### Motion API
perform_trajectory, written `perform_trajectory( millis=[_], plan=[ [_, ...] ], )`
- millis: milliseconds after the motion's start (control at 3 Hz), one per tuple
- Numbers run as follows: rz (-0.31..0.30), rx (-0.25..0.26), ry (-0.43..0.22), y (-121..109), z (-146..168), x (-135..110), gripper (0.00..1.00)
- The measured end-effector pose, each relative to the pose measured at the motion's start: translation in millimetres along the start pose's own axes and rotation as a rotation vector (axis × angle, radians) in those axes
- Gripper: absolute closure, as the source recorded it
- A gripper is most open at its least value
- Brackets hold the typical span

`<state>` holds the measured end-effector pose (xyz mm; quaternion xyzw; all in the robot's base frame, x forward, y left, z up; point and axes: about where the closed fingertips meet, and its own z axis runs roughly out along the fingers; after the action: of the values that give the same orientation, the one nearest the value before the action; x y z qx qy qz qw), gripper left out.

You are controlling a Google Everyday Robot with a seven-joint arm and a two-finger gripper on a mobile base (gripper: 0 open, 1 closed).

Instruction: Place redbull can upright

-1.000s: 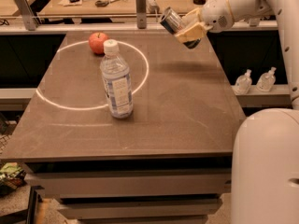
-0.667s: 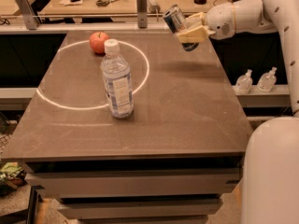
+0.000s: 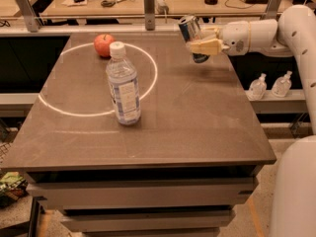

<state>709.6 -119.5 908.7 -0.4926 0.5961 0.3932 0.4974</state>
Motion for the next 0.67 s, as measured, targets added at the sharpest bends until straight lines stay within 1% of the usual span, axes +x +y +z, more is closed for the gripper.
perform_trajectory(
  millis=[333,667],
  plan=[
    [0.003,-0.001,-0.045,1.1,0.6,9.7,1.00],
    [-0.038,-0.025,-0.116,3.2,4.0,10.8,1.00]
  ],
)
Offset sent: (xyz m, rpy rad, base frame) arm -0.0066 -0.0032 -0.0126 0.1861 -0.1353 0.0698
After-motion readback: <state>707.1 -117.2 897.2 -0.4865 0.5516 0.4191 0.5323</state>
